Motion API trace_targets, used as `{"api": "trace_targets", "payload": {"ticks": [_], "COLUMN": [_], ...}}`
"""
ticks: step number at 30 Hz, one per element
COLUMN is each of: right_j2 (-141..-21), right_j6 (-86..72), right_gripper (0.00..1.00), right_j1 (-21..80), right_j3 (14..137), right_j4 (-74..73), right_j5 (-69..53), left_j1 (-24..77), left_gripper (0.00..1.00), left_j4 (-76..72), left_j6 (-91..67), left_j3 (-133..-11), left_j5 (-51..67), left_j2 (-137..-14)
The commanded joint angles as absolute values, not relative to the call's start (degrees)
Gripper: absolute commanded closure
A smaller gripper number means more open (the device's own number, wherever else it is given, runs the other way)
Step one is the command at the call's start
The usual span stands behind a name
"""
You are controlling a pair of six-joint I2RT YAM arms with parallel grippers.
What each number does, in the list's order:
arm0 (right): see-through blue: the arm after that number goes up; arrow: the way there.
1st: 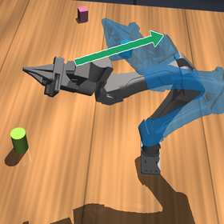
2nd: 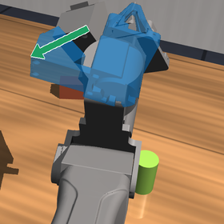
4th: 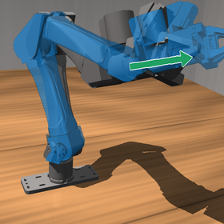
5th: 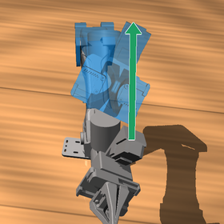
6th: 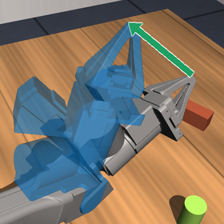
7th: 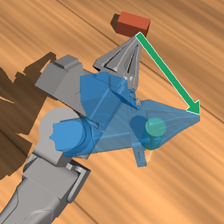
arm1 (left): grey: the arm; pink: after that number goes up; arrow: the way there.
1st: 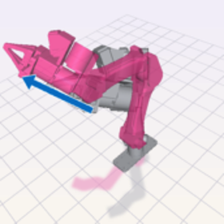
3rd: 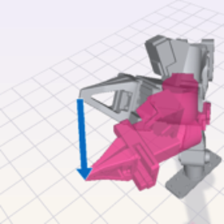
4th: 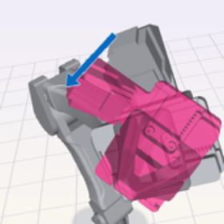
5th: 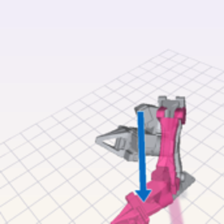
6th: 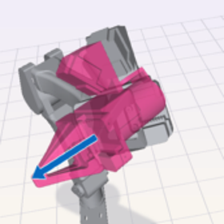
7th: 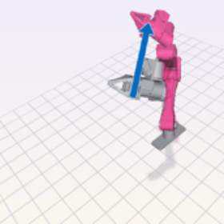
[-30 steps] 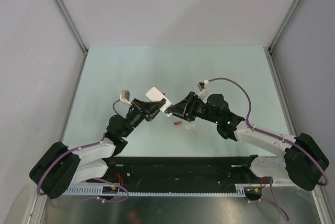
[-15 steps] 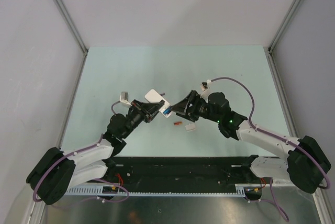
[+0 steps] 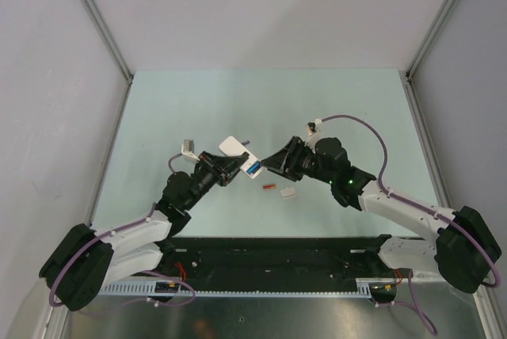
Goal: Load the batteries into the remote control
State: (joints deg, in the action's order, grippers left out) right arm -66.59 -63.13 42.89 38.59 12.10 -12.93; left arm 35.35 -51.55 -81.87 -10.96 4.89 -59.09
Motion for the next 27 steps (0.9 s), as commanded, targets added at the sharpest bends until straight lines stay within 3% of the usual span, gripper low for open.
{"api": "trace_targets", "payload": {"ticks": [1,8,15,27], "right_j2": [-67.7,-68.3,-67.1,-70.0], "right_j6": [-62.8,-63.2,-63.5,-64.0], "right_gripper": [0.49,0.48,0.36,0.48], "right_j1": [43.0,42.9,43.6,44.3], "right_j3": [40.7,40.7,40.7,40.8], "right_j4": [14.0,14.6,15.7,18.1], "right_j5": [-13.2,-13.1,-12.2,-13.4], "left_j1": [35.2,35.2,35.2,35.2], "left_gripper": [1.0,1.0,1.0,1.0], "left_j4": [-53.1,-53.2,-53.1,-53.1], "left_j6": [-80.7,-80.8,-80.7,-80.9], "left_j3": [-13.4,-13.4,-13.2,-14.2], "left_j5": [4.4,4.6,4.4,5.1], "left_j2": [-57.1,-56.9,-57.0,-57.2]}}
